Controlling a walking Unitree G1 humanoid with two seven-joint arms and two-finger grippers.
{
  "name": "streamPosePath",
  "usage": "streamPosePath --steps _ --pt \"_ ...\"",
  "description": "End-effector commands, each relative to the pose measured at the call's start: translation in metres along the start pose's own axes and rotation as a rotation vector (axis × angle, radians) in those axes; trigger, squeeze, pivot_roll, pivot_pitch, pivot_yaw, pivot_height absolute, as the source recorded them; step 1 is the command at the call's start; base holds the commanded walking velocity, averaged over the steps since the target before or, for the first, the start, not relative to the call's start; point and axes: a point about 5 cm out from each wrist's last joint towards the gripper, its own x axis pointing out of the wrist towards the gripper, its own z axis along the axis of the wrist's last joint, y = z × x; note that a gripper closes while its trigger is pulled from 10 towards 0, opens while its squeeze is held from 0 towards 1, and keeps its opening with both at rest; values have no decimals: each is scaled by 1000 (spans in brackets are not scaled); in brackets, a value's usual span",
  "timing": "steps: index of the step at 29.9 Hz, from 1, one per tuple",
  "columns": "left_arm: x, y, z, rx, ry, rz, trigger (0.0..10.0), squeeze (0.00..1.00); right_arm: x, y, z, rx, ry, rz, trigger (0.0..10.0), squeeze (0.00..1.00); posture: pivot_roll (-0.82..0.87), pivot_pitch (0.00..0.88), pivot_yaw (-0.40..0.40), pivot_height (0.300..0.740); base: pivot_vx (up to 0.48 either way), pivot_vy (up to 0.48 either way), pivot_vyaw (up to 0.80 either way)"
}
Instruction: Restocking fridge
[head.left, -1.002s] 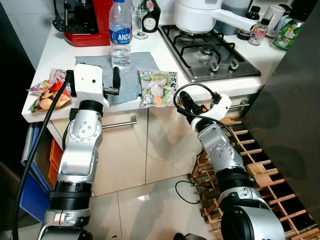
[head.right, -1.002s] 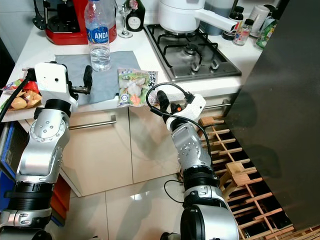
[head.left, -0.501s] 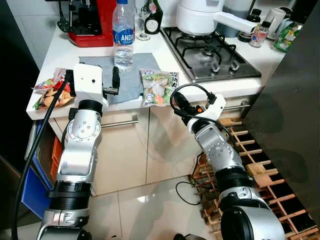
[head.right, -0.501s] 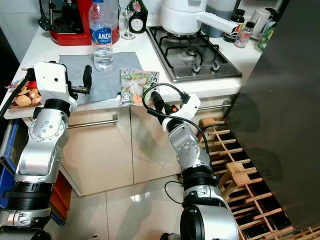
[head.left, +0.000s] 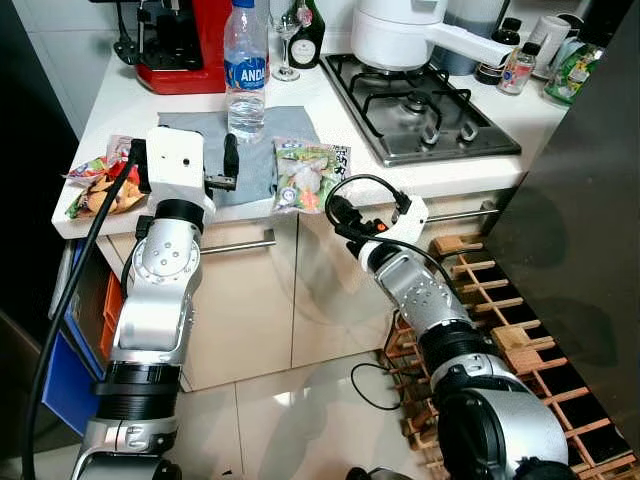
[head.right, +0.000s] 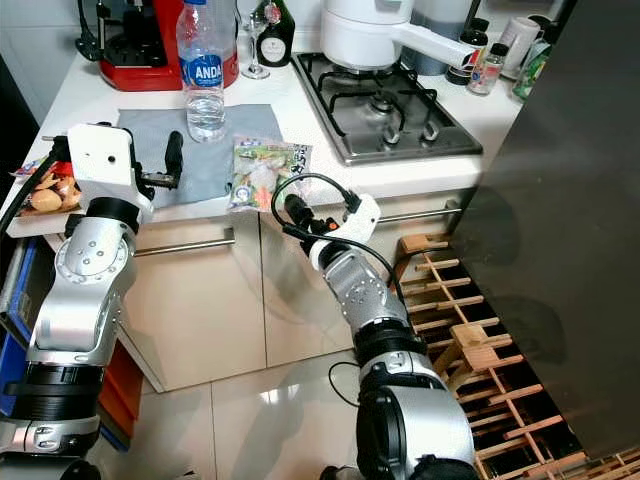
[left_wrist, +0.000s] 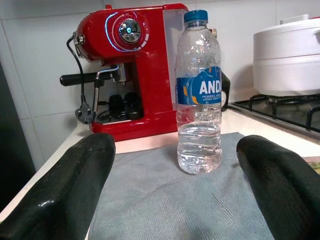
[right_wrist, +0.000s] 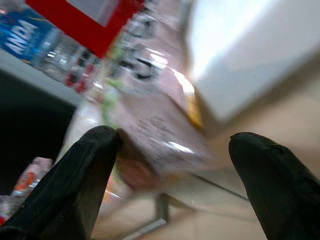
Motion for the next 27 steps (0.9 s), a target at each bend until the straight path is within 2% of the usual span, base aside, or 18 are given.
streamPosePath --steps 1,5,6,8,11,21,27 --pt "-1 0 3 11 -7 -6 10000 0 15 46 -24 60 33 126 10000 0 89 0 -32 740 0 0 0" --pt "-1 -1 3 11 -6 -5 10000 0 17 47 -23 96 31 123 10000 0 88 0 -34 740 0 0 0" --pt "-1 -1 3 11 -4 -6 10000 0 18 46 -22 133 27 118 0 0 88 0 -36 740 0 0 0" --pt "-1 -2 2 10 -1 -8 10000 0 19 44 -23 204 30 102 0 0 88 0 -36 740 0 0 0" --pt "-1 -3 2 9 1 -11 10000 0 19 41 -26 253 51 84 0 0 86 0 -35 740 0 0 0" --pt "0 -4 1 11 6 -21 10000 0 18 37 -42 286 122 54 0 0 87 0 -31 740 0 0 0" --pt "0 -5 1 9 7 -26 10000 0 18 37 -43 279 126 53 0 0 85 0 -30 740 0 0 0"
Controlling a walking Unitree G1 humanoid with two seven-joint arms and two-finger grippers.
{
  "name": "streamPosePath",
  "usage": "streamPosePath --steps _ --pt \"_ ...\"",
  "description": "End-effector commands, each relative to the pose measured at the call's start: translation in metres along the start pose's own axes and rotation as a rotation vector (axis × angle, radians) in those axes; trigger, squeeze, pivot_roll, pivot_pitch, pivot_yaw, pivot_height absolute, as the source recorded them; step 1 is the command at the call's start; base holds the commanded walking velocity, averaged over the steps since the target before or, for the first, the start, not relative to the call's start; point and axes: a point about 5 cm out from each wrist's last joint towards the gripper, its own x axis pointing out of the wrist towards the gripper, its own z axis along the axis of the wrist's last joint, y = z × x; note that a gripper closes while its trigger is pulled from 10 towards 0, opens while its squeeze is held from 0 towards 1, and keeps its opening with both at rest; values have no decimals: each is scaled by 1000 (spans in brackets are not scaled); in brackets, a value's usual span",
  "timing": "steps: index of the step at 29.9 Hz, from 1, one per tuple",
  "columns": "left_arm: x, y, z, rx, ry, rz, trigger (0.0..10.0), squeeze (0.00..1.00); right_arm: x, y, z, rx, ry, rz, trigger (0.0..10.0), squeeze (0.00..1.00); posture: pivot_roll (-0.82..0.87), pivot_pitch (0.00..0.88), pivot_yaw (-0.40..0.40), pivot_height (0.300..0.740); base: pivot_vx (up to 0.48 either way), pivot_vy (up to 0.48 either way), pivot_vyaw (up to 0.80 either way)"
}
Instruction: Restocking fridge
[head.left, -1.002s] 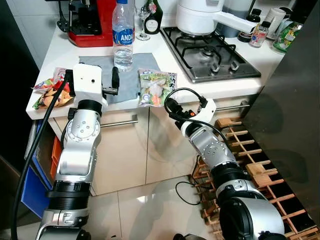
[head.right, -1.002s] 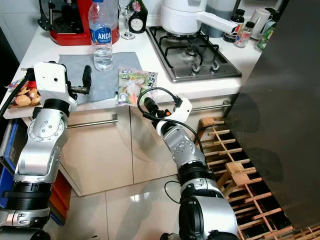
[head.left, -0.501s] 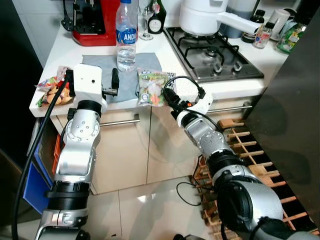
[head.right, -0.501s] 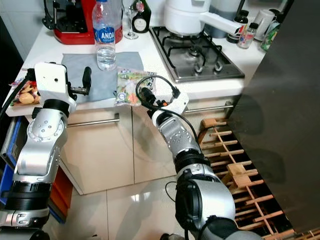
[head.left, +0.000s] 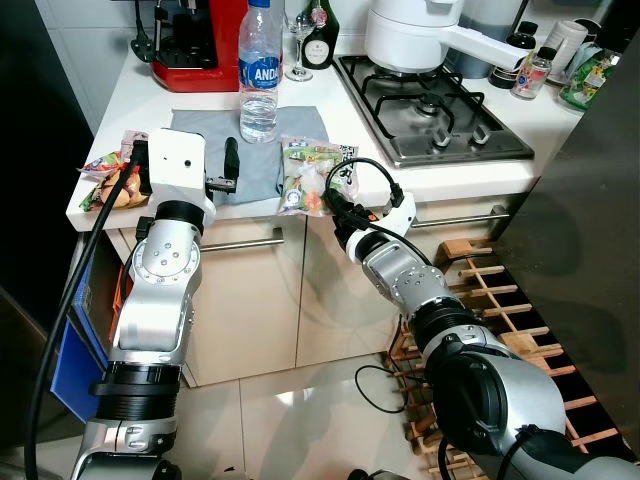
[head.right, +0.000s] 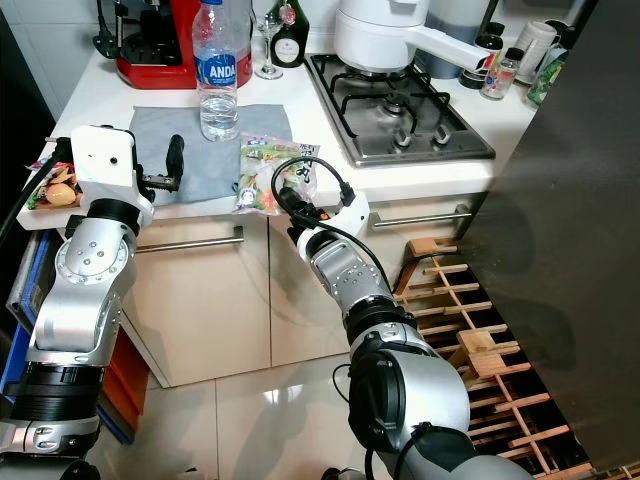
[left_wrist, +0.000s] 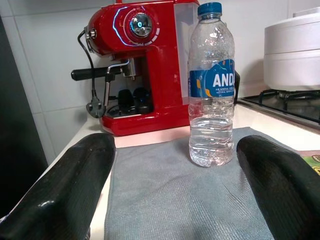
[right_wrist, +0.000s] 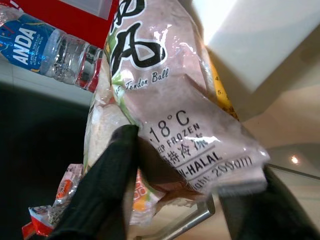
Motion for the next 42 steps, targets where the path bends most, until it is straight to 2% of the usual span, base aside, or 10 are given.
streamPosePath --steps 1,17,21,26,30,32,33,35,40,42 --pt "0 -5 2 4 -4 -24 10000 0 11 25 -41 40 100 51 0 0 78 0 -28 740 0 0 0" --pt "7 -15 2 -5 -3 -81 10000 0 12 35 -15 76 -4 123 0 0 43 0 3 740 0 0 0" --pt "9 -17 3 -11 -8 -90 10000 0 12 40 -4 -1 -48 151 0 0 28 0 9 740 0 0 0" --pt "17 -30 2 -45 -18 -121 10000 0 6 41 22 -133 -145 179 0 0 -28 0 9 740 0 0 0" --pt "20 -33 3 -29 -21 -124 10000 0 5 51 27 -171 -154 256 0 0 -38 0 8 740 0 0 0" --pt "22 -35 1 -26 -7 -120 10000 0 2 67 32 -273 -179 358 0 0 -48 0 6 740 0 0 0" --pt "22 -35 1 -26 -7 -120 10000 0 2 67 32 -273 -179 358 0 0 -48 0 6 740 0 0 0" --pt "22 -37 -1 -40 -6 -118 10000 0 -2 80 41 -401 -236 399 0 0 -47 0 0 740 0 0 0" --pt "22 -38 -1 -56 -12 -118 10000 0 -10 85 58 -637 -348 383 0 0 -37 0 2 740 0 0 0" --pt "21 -38 -2 -61 -17 -120 10000 0 -15 85 65 -773 -406 355 0 0 -36 0 1 740 0 0 0"
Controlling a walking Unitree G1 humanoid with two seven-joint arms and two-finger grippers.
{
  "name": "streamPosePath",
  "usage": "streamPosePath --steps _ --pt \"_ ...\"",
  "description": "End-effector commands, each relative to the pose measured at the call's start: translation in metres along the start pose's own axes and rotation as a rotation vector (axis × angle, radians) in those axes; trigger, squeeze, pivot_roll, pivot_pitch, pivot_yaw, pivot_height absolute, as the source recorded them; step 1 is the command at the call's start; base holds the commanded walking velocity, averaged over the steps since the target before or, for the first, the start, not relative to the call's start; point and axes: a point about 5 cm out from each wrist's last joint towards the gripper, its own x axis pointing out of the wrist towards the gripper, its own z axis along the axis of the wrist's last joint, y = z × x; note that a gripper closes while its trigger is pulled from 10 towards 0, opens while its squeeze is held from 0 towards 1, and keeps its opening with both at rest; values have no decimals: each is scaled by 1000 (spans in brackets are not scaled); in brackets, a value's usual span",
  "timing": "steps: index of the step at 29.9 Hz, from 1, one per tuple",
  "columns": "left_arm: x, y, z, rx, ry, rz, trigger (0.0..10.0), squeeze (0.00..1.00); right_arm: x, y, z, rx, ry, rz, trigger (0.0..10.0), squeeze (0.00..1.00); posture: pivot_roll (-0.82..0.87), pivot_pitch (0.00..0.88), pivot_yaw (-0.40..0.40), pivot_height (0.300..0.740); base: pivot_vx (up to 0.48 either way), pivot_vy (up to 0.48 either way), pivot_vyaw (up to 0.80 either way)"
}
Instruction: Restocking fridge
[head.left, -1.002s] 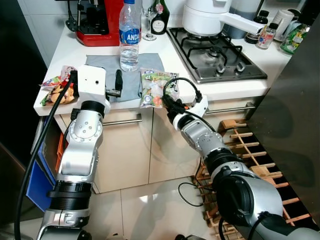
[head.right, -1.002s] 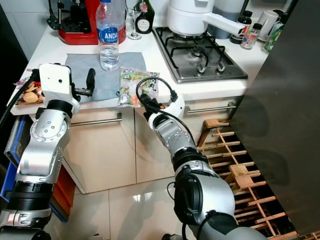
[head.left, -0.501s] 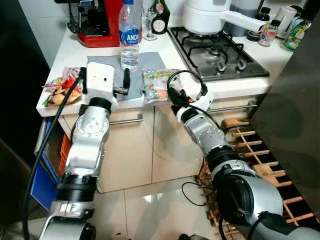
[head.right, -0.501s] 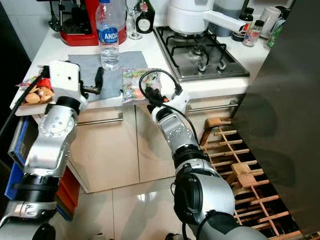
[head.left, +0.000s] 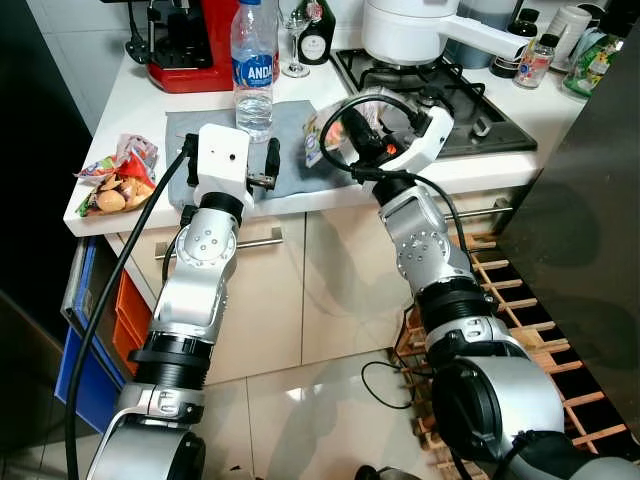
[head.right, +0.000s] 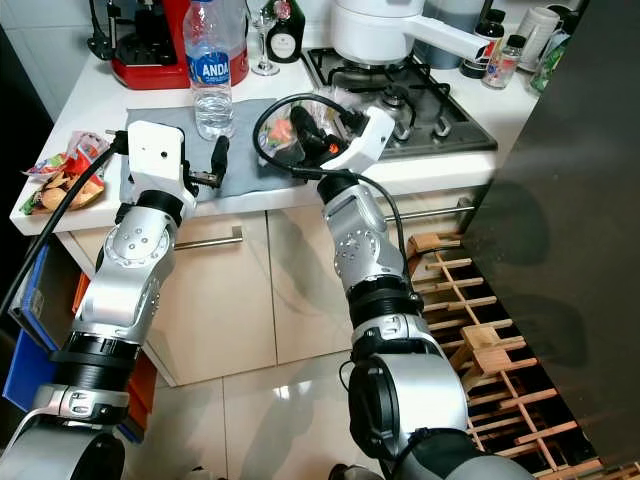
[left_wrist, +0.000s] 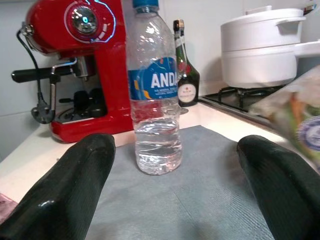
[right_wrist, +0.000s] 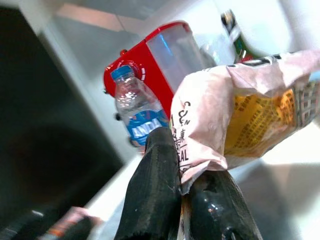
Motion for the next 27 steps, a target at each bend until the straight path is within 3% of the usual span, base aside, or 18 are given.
streamPosePath --steps 1,2,4,5,6,8,11,15,17,20,23,24,27 --pt "1 1 1 -6 -7 0 10000 0 -1 0 14 -139 -61 -1 0 0 -36 0 1 740 0 0 0" --pt "1 1 0 -5 -7 1 10000 0 -2 -1 15 -169 -64 -5 0 0 -37 0 1 740 0 0 0" --pt "0 2 -1 -1 -6 7 10000 0 -7 -4 21 -365 -75 -29 0 0 -47 0 -7 740 0 0 0" --pt "0 2 -1 -1 -6 7 10000 0 -7 -4 21 -365 -75 -29 0 0 -47 0 -7 740 0 0 0" --pt "-1 1 -3 6 -7 18 10000 0 -18 -13 27 -577 -83 -81 0 0 -52 0 -24 740 0 0 0" --pt "-2 0 -3 9 -7 22 10000 0 -23 -17 29 -629 -86 -102 0 0 -52 0 -27 740 0 0 0" --pt "-8 0 -9 -42 16 47 10000 0 -50 -33 33 -774 -100 -193 0 0 -63 0 -43 740 0 0 0" --pt "-19 0 -13 -126 54 82 10000 0 -84 -37 35 -936 -141 -280 0 0 -67 0 -34 740 0 0 0" --pt "-24 0 -13 -125 48 81 10000 0 -94 -39 35 -979 -155 -306 0 0 -67 0 -35 740 0 0 0" --pt "-37 5 -21 -77 58 68 10000 0 -115 -46 24 -962 -117 -360 0 0 -91 0 -37 740 0 0 0" --pt "-51 11 -22 -9 45 41 10000 0 -129 -38 14 -980 -78 -277 0 0 -84 0 -34 740 0 0 0" --pt "-58 11 -23 -4 48 31 10000 0 -140 -37 6 -973 -41 -243 0 0 -84 0 -34 740 0 0 0" --pt "-60 10 -23 -19 57 36 10000 0 -147 -38 3 -957 -7 -259 0 0 -78 0 -43 740 0 0 0"
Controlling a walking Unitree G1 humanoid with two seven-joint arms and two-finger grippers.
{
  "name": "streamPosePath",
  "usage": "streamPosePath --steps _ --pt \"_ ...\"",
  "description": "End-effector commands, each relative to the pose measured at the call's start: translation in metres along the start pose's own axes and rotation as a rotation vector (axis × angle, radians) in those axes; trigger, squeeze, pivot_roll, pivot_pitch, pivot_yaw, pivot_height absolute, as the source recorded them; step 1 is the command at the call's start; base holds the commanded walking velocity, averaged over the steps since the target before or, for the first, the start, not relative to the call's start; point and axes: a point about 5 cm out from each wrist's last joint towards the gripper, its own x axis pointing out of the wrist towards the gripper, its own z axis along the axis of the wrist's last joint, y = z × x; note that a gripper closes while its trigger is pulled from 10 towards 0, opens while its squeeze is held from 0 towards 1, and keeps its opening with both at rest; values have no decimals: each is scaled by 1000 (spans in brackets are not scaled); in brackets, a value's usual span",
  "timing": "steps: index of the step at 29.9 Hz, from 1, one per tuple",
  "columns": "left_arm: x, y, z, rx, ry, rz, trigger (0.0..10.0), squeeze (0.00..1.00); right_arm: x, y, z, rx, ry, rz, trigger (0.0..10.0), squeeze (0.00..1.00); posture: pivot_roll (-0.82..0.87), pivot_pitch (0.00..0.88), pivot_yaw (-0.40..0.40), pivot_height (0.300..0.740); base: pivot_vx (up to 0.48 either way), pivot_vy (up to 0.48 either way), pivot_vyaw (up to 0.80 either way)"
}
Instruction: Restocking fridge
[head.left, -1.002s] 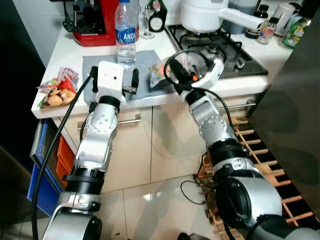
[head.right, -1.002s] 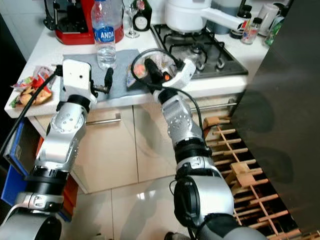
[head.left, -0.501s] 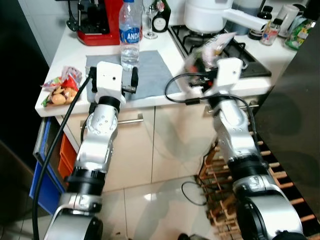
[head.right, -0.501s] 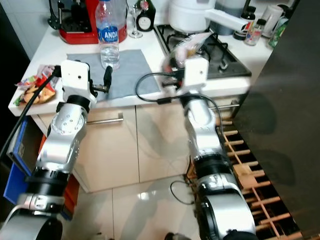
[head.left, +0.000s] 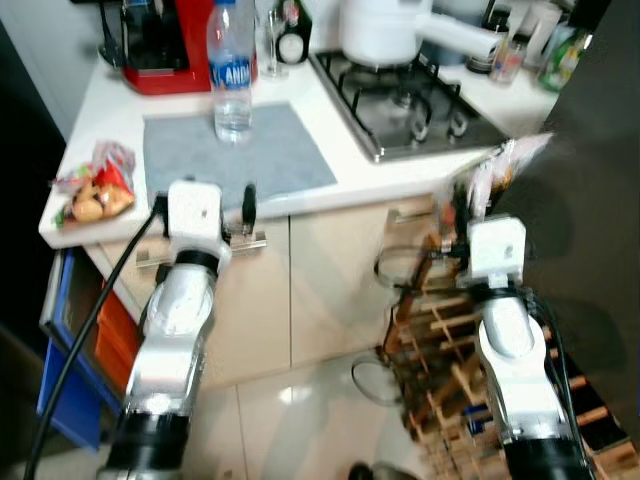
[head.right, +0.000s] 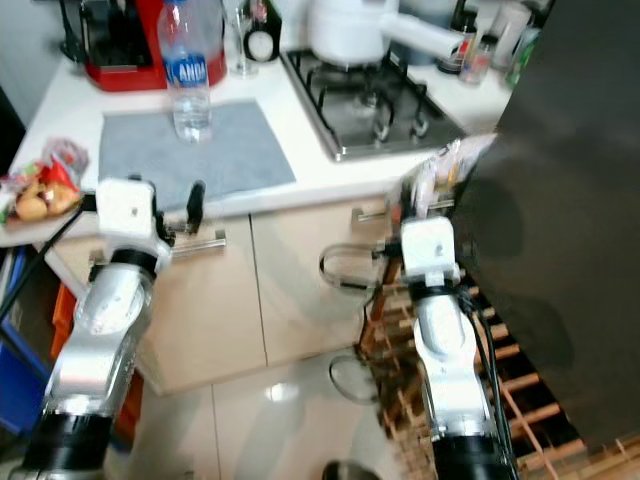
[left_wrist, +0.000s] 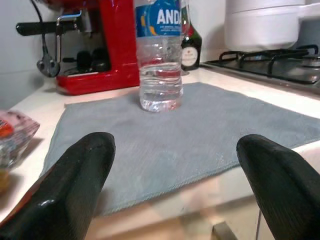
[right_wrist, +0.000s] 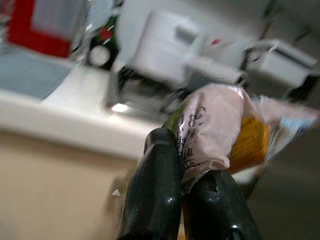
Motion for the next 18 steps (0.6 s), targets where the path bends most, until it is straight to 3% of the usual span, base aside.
streamPosePath --steps 1,6,13,18 --pt "2 -7 15 -12 -49 -13 10000 0 7 1 18 7 -70 8 0 0 -76 0 -41 740 0 0 0" --pt "13 -12 23 -29 -64 20 10000 0 24 8 17 86 -45 17 0 0 -58 0 -35 740 0 0 0" --pt "23 -11 25 -53 -61 45 10000 0 43 20 11 224 43 35 0 0 -54 0 -36 740 -264 0 0" --pt "22 -11 22 -68 -41 52 10000 0 45 23 9 241 60 60 0 0 -57 0 -42 740 -269 -242 601"
